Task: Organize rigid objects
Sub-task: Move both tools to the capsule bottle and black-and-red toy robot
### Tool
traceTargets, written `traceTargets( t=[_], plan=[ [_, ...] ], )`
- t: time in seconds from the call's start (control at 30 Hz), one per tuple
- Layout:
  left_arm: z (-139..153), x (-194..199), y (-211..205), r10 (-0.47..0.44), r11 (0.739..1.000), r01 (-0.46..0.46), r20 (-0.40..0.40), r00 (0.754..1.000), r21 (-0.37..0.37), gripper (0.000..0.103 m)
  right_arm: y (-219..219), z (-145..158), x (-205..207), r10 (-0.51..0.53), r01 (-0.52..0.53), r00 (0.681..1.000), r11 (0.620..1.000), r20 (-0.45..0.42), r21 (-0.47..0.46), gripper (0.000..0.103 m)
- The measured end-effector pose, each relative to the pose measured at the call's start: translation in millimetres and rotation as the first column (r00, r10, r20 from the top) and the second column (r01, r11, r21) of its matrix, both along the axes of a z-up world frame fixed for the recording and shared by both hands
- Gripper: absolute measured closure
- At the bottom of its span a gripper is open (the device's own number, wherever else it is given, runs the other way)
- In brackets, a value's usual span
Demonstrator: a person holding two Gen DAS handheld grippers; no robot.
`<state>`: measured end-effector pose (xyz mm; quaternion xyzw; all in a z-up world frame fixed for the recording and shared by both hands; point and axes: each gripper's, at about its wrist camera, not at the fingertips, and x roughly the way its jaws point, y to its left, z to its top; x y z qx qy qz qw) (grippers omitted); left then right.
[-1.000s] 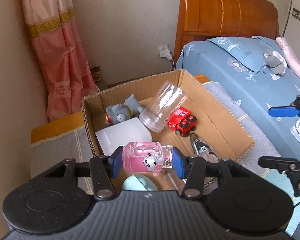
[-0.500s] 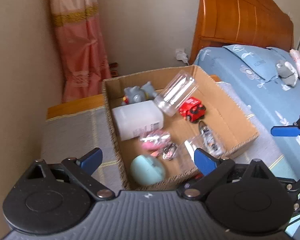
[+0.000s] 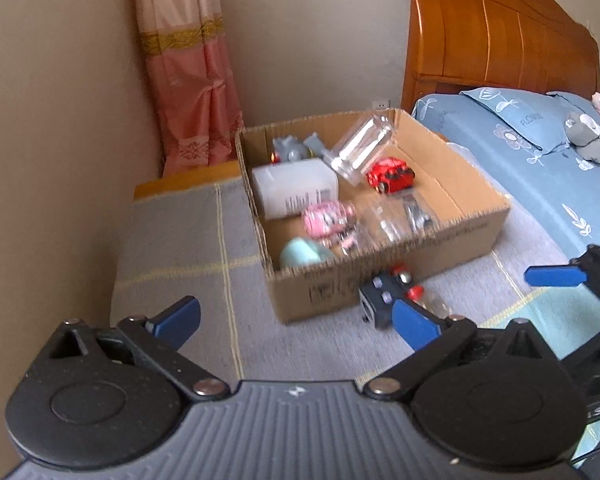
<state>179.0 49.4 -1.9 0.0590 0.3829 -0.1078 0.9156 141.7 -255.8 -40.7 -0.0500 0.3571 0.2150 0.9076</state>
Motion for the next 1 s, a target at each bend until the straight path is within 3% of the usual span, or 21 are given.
traceTargets(
  t=[0.17, 0.3, 0.5, 0.77, 0.93, 1.0],
  plan=[
    [-17.7, -20.6, -5.3, 0.011, 1.0, -0.011, -0.006, 1.0, 0.017, 0.001, 10.8, -20.0, -9.9, -0.039, 0.039, 0.999, 0.999, -0.028, 0.0, 0.0],
    [-23.6, -32.4, -13.0, 0.029, 0.998, -0.032, 0.052, 0.998, 0.054, 0.001, 12.0, -33.7, -9.9, -0.06, 0.061, 0.995, 0.998, -0.078, 0.012, 0.0],
    [-27.9, -38.3, -16.6, 0.045, 0.999, -0.046, 0.073, 0.996, 0.011, 0.001, -3.1, -51.4, -9.7, -0.137, 0.138, 0.983, 0.99, -0.126, 0.003, 0.0],
    [-32.1, -48.3, -22.6, 0.02, 1.0, -0.022, 0.095, 0.995, 0.022, 0.001, -34.8, -56.9, -7.2, -0.214, 0.213, 0.968, 0.977, -0.13, -0.018, 0.0],
    [-30.0, -49.0, -18.2, 0.017, 1.0, -0.017, 0.106, 0.994, 0.001, 0.001, -42.2, -64.7, -3.1, -0.264, 0.254, 0.962, 0.958, -0.072, -0.131, 0.0],
    [-30.3, -48.8, -15.0, 0.02, 1.0, -0.019, 0.105, 0.994, -0.016, 0.001, -46.3, -67.2, -3.9, -0.249, 0.243, 0.967, 0.964, -0.048, -0.111, 0.0]
  ],
)
